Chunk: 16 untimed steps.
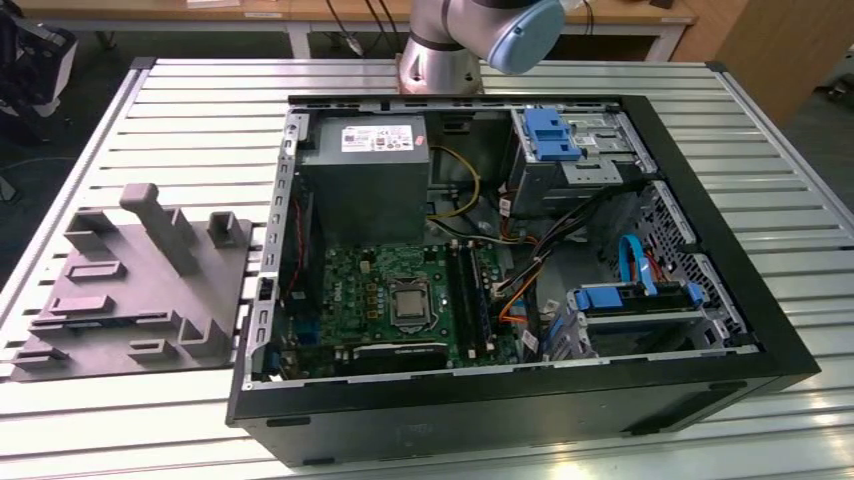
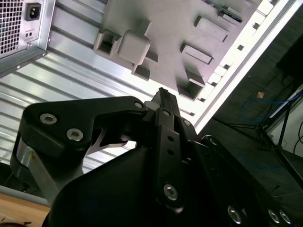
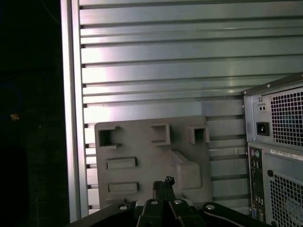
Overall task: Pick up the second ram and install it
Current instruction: 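Reach for the second ram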
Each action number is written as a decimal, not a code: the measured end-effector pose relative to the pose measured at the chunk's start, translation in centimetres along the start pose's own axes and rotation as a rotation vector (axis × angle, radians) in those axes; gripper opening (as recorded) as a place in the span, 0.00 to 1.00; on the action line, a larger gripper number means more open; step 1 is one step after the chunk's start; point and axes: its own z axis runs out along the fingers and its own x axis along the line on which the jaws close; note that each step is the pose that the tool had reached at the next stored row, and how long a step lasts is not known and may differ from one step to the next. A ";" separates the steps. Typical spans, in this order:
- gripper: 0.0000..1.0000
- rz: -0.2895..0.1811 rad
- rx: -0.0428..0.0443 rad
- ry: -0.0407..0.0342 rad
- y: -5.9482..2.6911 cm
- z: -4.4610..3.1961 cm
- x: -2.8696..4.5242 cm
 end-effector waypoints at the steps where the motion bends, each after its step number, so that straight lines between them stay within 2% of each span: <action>1: 0.10 0.000 0.0001 0.0003 -0.01 0.01 0.01; 7: 0.10 0.000 0.0004 0.0006 -0.13 0.02 0.00; 16: 0.10 0.000 0.0004 0.0006 -1.94 0.44 -0.06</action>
